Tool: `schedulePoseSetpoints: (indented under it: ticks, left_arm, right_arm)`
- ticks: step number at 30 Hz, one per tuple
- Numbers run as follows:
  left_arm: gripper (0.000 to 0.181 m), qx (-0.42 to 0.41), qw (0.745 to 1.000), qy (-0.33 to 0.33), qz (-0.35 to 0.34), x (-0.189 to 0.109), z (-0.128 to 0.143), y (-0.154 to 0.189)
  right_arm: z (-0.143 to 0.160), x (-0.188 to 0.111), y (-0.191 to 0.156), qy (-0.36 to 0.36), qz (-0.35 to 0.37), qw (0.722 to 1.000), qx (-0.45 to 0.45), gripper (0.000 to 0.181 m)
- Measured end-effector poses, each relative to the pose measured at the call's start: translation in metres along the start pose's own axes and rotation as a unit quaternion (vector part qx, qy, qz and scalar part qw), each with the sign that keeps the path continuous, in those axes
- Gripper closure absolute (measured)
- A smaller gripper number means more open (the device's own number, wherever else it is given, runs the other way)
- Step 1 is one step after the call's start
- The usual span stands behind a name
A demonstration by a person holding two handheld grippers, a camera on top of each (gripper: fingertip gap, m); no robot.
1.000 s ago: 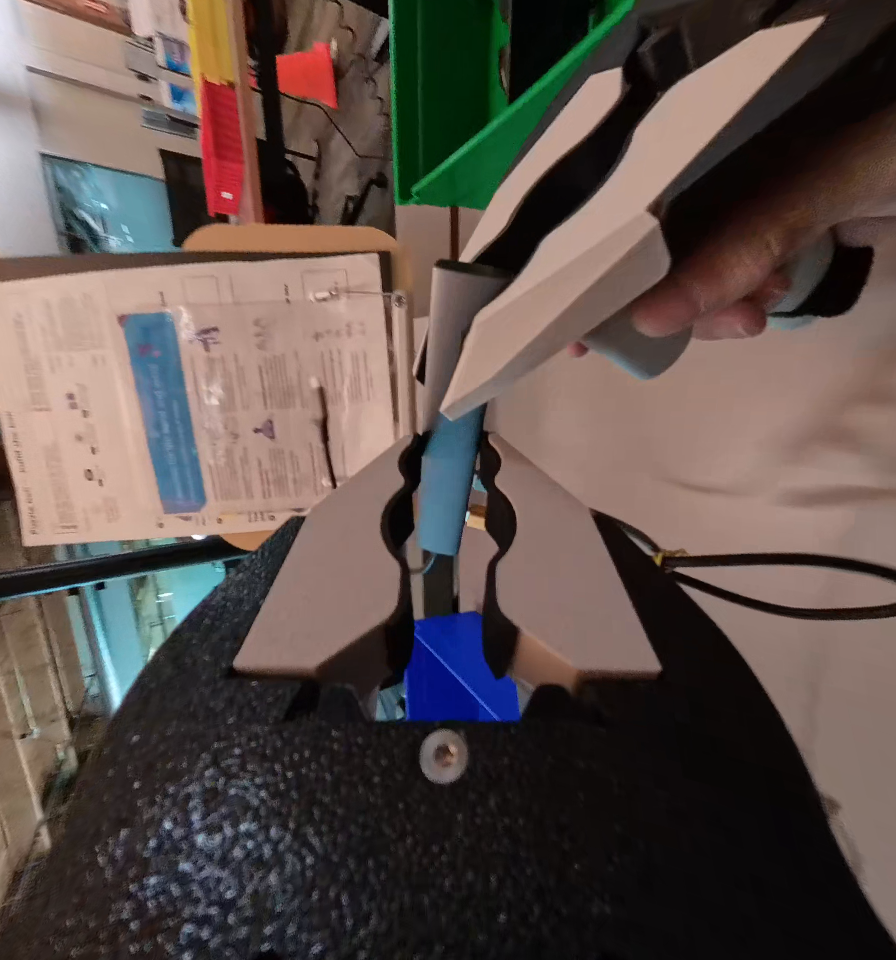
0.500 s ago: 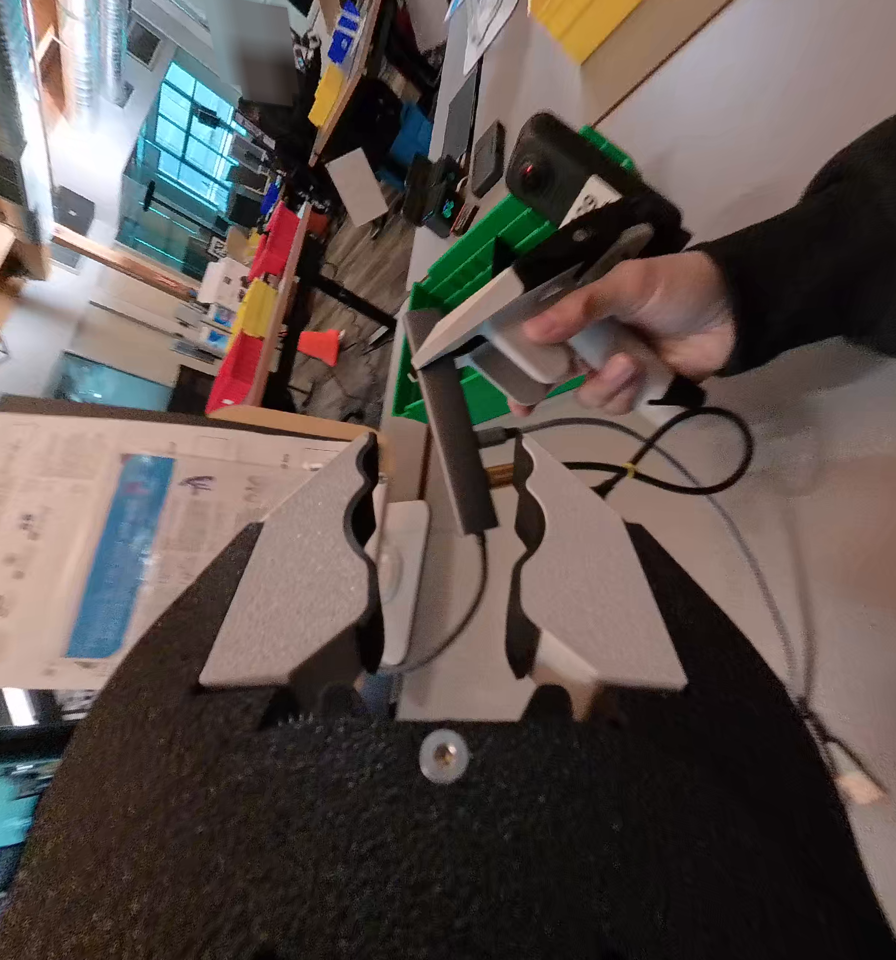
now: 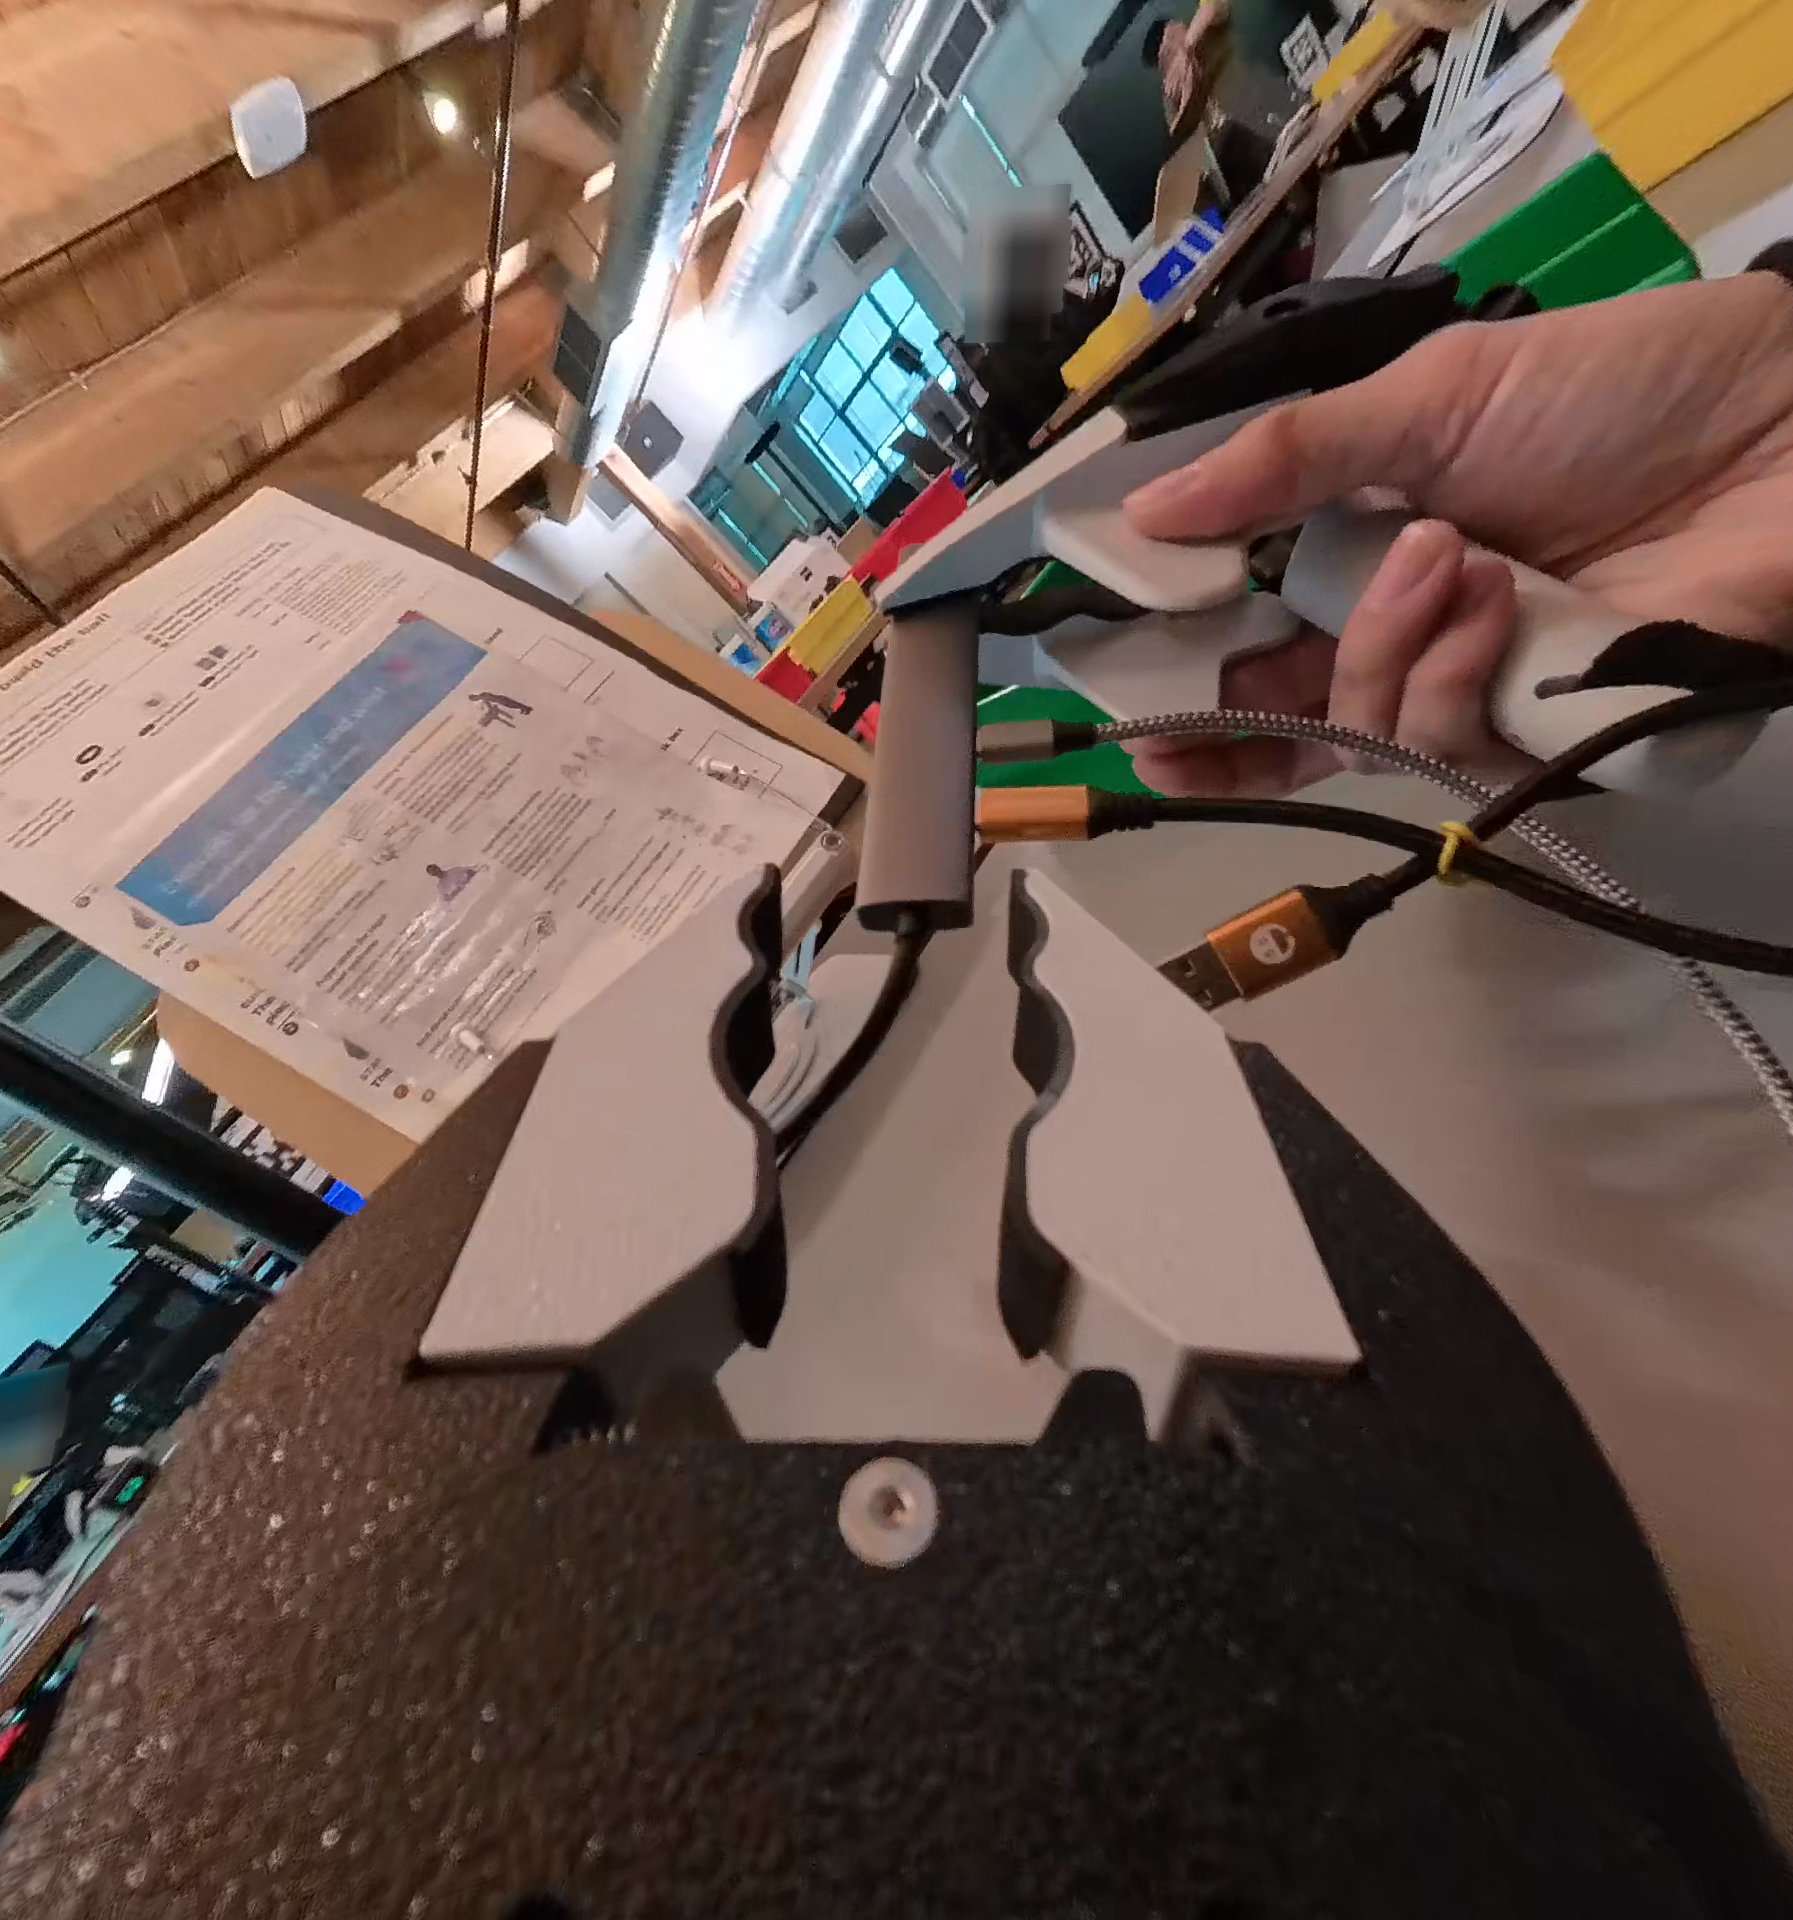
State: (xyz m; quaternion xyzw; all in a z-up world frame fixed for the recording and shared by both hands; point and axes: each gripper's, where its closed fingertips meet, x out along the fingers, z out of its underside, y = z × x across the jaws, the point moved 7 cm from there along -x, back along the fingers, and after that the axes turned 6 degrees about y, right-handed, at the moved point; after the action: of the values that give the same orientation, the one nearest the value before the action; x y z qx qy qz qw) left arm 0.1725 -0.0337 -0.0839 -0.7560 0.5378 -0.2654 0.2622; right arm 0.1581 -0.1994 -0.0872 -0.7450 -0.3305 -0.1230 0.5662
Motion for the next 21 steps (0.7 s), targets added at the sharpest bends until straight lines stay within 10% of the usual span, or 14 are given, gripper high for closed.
schedulePoseSetpoints:
  ticks: [21]
  left_arm:
    - [0.156, -0.061, 0.994, 0.062, 0.06, -0.021, 0.015, 0.007]
  right_arm:
    - [0.03, 0.013, -0.003, -0.066, 0.009, 0.998, -0.001, 0.173]
